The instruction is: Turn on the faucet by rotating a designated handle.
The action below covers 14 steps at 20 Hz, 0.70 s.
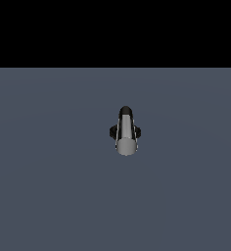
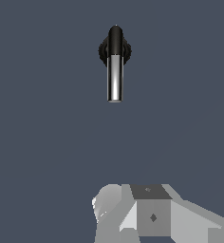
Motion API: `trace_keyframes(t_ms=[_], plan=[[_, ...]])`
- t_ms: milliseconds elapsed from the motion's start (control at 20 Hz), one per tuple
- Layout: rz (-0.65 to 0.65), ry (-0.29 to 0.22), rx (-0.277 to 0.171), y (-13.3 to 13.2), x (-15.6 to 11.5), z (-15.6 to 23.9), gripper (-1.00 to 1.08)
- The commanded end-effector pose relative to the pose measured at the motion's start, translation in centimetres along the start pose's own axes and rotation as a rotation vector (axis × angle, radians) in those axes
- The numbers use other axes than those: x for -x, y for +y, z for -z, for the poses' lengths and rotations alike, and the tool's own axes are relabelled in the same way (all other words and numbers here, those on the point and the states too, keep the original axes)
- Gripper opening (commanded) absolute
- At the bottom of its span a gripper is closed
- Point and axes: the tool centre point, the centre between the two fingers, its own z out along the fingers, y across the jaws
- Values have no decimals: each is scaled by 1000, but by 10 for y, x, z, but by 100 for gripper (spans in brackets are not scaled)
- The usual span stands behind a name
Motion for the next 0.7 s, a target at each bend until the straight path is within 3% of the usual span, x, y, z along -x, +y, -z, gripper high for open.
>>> trace_keyframes(t_ms=[0,650], plan=[[0,0,0,0,0,0,-100],[8,1,-1,-6,-12,-39,-100]])
